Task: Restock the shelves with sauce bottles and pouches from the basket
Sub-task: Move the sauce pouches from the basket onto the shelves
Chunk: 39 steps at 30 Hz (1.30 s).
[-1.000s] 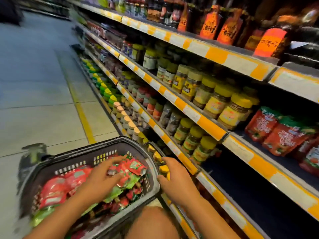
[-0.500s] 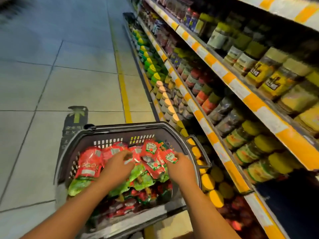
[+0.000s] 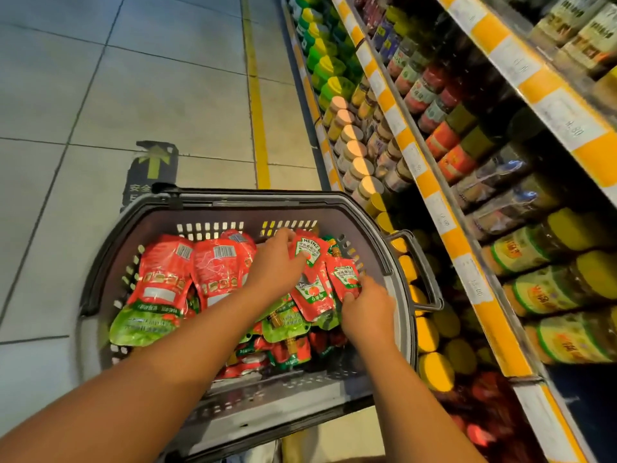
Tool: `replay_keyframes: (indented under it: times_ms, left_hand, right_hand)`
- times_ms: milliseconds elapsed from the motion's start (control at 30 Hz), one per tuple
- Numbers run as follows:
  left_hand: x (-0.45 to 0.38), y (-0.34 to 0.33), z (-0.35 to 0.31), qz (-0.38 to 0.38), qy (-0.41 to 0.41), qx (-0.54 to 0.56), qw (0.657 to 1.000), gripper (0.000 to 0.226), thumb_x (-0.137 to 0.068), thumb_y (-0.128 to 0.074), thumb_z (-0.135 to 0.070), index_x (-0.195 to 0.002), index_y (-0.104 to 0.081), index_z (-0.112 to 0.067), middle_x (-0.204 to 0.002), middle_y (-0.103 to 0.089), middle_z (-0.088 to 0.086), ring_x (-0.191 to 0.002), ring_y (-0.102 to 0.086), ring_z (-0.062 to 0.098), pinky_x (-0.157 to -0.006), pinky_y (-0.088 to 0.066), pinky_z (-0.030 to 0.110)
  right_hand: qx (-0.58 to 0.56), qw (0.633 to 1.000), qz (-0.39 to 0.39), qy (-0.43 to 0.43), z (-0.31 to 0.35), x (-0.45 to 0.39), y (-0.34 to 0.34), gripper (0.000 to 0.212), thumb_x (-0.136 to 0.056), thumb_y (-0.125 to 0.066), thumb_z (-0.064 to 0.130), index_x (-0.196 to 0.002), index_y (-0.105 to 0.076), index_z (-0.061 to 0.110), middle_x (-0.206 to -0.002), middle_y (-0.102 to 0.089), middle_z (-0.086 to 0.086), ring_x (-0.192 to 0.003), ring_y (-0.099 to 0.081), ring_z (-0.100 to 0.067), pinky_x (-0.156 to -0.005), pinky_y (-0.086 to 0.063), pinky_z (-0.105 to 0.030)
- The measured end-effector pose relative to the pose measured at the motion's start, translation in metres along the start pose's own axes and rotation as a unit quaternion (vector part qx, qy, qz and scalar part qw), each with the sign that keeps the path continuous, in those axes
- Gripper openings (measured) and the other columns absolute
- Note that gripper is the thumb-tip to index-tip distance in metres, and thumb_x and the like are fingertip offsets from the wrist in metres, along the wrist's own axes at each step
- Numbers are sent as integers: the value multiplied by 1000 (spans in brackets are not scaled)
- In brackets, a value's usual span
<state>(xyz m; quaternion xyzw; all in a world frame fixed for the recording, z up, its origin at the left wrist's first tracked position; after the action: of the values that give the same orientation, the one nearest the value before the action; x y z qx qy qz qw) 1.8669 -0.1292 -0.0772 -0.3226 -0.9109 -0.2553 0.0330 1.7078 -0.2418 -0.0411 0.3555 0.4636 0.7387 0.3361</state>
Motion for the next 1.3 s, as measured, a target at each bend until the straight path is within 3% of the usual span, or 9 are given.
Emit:
replay_keyframes:
  times_ms: [233, 533, 633, 700, 833, 933, 1000, 1133, 1300]
  left_hand:
    - [-8, -8, 2, -39, -5, -53, 998, 51, -92, -76, -33, -136, -53, -20, -120, -68, 4, -106, -66, 26, -90, -57, 45]
    - [-2, 4, 4, -44, 3, 41, 998, 59, -88, -82, -26, -138, -51, -32, -109, -65, -6, -98, -66, 19, -75, -59, 38]
    - [9, 11, 3, -49, 22, 120, 991, 62, -86, -84, -25, -138, -52, -34, -103, -64, -9, -93, -68, 13, -66, -55, 31]
    - [19, 16, 2, -42, 45, 195, 979, 63, -85, -85, -20, -138, -53, -32, -108, -68, -2, -95, -72, 18, -74, -62, 41]
    - [49, 28, -6, -27, 54, 333, 941, 66, -83, -85, -6, -138, -56, -27, -117, -69, 5, -88, -77, 20, -64, -65, 38]
    - [76, 37, -15, -29, 37, 365, 930, 64, -82, -86, -4, -133, -59, -32, -118, -71, 2, -96, -76, 16, -71, -65, 36]
    - [95, 42, -21, -24, 29, 395, 918, 62, -82, -85, -1, -129, -62, -35, -118, -72, 0, -97, -76, 12, -70, -63, 31]
    - [133, 50, -40, -13, 10, 411, 912, 63, -80, -86, 0, -120, -66, -44, -118, -69, -5, -99, -75, 15, -71, -63, 34]
    - [170, 63, -73, 23, -21, 421, 906, 67, -77, -85, 5, -121, -67, -42, -116, -73, -5, -107, -74, 19, -75, -65, 42]
  right_hand:
    - [-39, 998, 8, -53, -2, -5, -6, 39, -98, -61, 24, -133, -50, 15, -124, -63, -12, -110, -62, -35, -88, -57, -47]
    - [-178, 981, -11, -79, -2, -3, 4, 31, -88, -74, 26, -107, -49, 26, -114, -62, -10, -85, -66, -25, -65, -55, -36]
    - [-259, 963, -16, -77, 0, 3, 12, 30, -79, -74, 18, -92, -48, 25, -96, -65, -6, -74, -63, -22, -56, -48, -36]
    - [-322, 943, -10, -90, -1, 7, 19, 32, -74, -74, 8, -88, -47, 20, -84, -63, -7, -68, -58, -23, -56, -46, -36]
    - [-443, 888, 6, -126, -7, 22, 36, 37, -74, -68, -8, -93, -49, 17, -98, -63, -22, -74, -61, -28, -58, -50, -35]
    - [-512, 848, 11, -139, -13, 38, 50, 42, -78, -64, -12, -103, -50, 19, -96, -59, -19, -67, -55, -24, -50, -46, -30]
    - [-539, 831, 6, -139, -17, 50, 59, 48, -80, -64, -13, -111, -50, 20, -98, -60, -18, -71, -58, -24, -55, -50, -33]
    - [-569, 815, -12, -113, -22, 76, 76, 61, -78, -67, -15, -125, -49, 20, -110, -65, -12, -80, -68, -30, -51, -50, -31]
    - [-594, 801, -33, -71, -24, 108, 100, 61, -75, -69, -14, -124, -62, 22, -106, -75, -7, -93, -75, -31, -64, -58, -36]
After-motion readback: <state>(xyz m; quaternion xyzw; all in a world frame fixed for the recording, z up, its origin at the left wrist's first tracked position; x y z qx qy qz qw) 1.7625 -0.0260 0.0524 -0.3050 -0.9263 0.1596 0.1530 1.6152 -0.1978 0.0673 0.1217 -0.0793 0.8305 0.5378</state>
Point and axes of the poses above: each hand's wrist, its own x-axis away from the middle knuckle, its own y-axis out of the back of the hand, z = x × y, the point moved 4 cm from there along -x, towards the middle knuckle
